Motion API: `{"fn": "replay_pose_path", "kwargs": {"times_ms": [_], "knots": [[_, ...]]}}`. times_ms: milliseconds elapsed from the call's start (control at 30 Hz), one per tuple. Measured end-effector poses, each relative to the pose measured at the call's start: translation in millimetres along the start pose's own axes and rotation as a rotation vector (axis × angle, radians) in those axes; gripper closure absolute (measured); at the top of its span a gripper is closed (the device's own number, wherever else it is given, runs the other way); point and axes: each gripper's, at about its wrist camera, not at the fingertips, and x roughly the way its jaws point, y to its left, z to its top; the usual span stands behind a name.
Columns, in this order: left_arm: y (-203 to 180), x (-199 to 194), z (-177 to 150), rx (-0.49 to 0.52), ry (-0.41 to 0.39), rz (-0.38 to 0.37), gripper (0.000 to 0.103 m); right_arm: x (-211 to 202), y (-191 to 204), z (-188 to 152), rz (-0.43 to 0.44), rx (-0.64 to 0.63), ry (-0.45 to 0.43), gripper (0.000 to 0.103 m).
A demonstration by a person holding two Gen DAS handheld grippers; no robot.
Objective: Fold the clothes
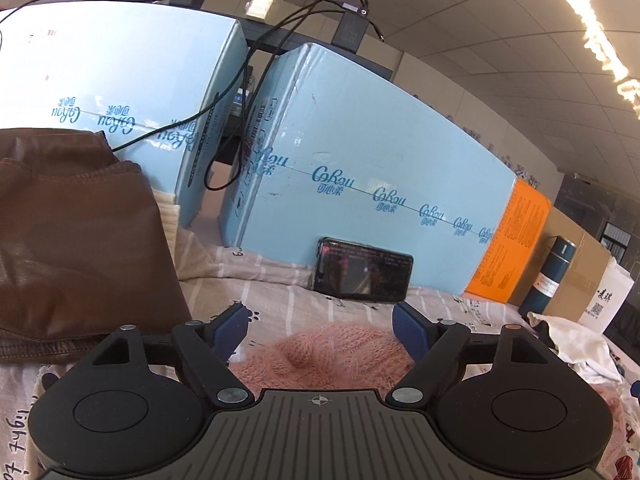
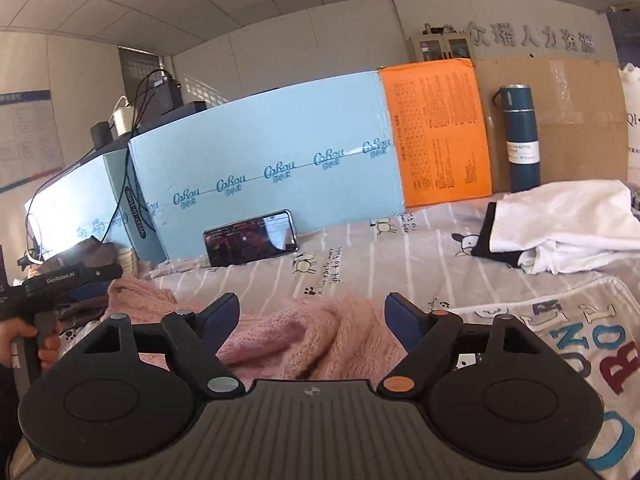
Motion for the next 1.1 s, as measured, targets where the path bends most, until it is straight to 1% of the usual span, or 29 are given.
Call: {"fn": "replay_pose_path", "kwargs": {"times_ms": [133,200,233,267,333,433,500,567,733,800,833,867,933,1000,1033,1067,1100], "knots": [[5.9,5.4,-0.8,-0.026,0.038,0.004,0.020,18.9,24.1,12.4,0.070,-0.265,0.072,0.010],[9.1,8.0,-2.3,-0.041,0.063,0.000,0.020,38.2,34.3,12.5,0.117,-0.392,0.167,0.010],[10.5,9.5,-2.9,-0.049,0.074,-0.006,0.020,47.8,35.1,12.3,0.142,-0.434,0.204,0.010],[12.0,11.0,-3.5,-0.058,0.086,-0.012,0.019,57.6,34.0,12.6,0.141,-0.461,0.235,0.010],[14.3,15.1,-5.8,-0.073,0.117,-0.025,0.018,79.0,27.4,15.1,0.086,-0.475,0.292,0.010],[17.1,22.4,-9.5,-0.090,0.160,-0.025,0.017,108.8,3.0,17.0,0.059,-0.368,0.361,0.010],[18.5,25.7,-11.6,-0.099,0.180,-0.020,0.016,120.2,-13.5,16.2,0.082,-0.236,0.386,0.010],[24.7,24.8,-10.9,-0.146,0.180,-0.016,0.016,130.5,-28.7,14.7,0.102,-0.111,0.406,0.011],[45.3,19.6,-5.7,-0.306,0.175,0.000,0.016,132.1,-44.5,5.0,0.115,0.055,0.372,0.018],[47.2,25.8,-9.1,-0.313,0.220,0.027,0.016,130.3,-50.5,2.7,0.111,0.115,0.349,0.024],[48.2,28.9,-10.9,-0.317,0.243,0.041,0.016,129.4,-53.6,1.6,0.110,0.145,0.338,0.025],[47.8,31.6,-12.4,-0.311,0.260,0.054,0.016,128.5,-56.6,0.5,0.108,0.175,0.326,0.027],[34.4,34.0,-14.4,-0.224,0.253,0.066,0.017,126.5,-62.3,-1.7,0.103,0.233,0.304,0.034],[23.2,36.3,-18.5,-0.152,0.249,0.062,0.018,124.1,-67.5,-2.9,0.088,0.280,0.278,0.047],[17.7,37.3,-20.7,-0.115,0.245,0.065,0.022,122.9,-68.6,0.4,0.085,0.290,0.258,0.050],[13.2,38.1,-22.5,-0.080,0.242,0.077,0.037,121.7,-69.6,3.6,0.082,0.300,0.238,0.054],[9.1,38.6,-24.2,-0.048,0.238,0.085,0.045,120.5,-70.7,6.8,0.079,0.311,0.218,0.057]]}}
